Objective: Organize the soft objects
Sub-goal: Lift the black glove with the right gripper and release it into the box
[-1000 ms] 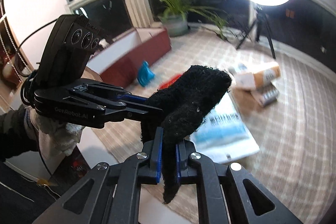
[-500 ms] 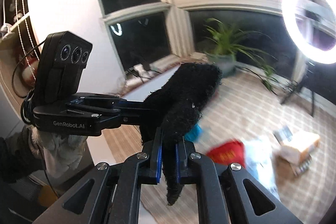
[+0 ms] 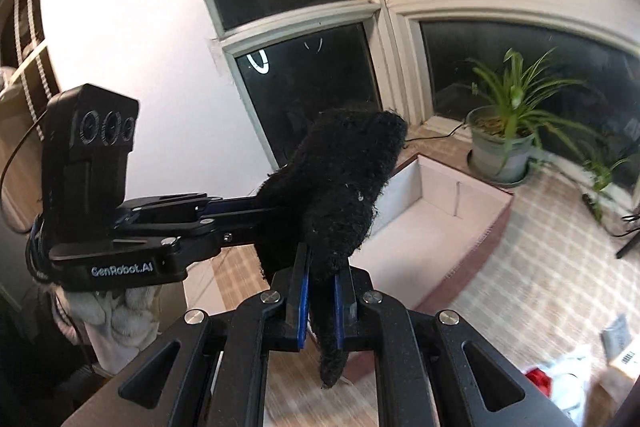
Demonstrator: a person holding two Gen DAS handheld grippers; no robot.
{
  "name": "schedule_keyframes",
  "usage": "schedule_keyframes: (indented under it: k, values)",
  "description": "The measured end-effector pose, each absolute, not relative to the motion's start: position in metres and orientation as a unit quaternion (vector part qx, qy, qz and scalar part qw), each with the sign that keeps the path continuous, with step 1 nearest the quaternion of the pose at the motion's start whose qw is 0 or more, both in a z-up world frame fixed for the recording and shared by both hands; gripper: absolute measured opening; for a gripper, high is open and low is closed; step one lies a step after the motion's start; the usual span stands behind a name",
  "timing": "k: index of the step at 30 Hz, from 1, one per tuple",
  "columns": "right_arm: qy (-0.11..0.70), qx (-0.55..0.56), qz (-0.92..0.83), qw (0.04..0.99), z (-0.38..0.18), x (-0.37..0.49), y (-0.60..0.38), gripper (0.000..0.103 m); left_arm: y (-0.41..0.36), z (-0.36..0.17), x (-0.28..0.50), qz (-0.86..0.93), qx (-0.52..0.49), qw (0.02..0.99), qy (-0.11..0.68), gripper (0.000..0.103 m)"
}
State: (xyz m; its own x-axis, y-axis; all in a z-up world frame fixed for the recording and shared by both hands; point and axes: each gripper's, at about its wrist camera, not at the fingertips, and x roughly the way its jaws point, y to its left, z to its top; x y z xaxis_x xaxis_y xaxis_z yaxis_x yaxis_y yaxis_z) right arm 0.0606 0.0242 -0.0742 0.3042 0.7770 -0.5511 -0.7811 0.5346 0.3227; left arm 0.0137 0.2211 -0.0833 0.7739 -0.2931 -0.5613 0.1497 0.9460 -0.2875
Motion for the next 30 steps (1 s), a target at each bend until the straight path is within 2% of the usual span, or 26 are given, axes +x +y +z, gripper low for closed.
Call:
schedule_keyframes:
  k: [16, 20, 23, 25, 26, 28, 30]
  values:
    - [0.434, -0.005, 0.441, 0.786, -0.149, 0.14, 0.07, 0.01, 0.253, -0.148, 0.091, -0.073, -0.129, 0.903, 0.404, 0.023]
    - [0.439, -0.011, 0.431, 0.788, -0.156, 0.149, 0.069, 0.014, 0.252, -0.154, 0.099, -0.066, -0.125, 0.899, 0.414, 0.023]
    - [0.436, -0.015, 0.421, 0.795, -0.156, 0.155, 0.066, 0.034, 0.251, -0.157, 0.104, -0.049, -0.111, 0.897, 0.425, 0.024]
    - [0.428, -0.013, 0.415, 0.803, -0.154, 0.157, 0.062, 0.05, 0.251, -0.16, 0.108, -0.039, -0.1, 0.897, 0.429, 0.029]
    - [0.426, -0.011, 0.415, 0.804, -0.154, 0.158, 0.06, 0.052, 0.253, -0.161, 0.109, -0.036, -0.1, 0.897, 0.428, 0.032]
    - [0.422, -0.008, 0.416, 0.806, -0.151, 0.157, 0.054, 0.054, 0.256, -0.162, 0.108, -0.031, -0.107, 0.897, 0.429, 0.061]
    - [0.419, -0.011, 0.413, 0.809, -0.148, 0.155, 0.05, 0.054, 0.26, -0.16, 0.107, -0.021, -0.114, 0.9, 0.421, 0.064]
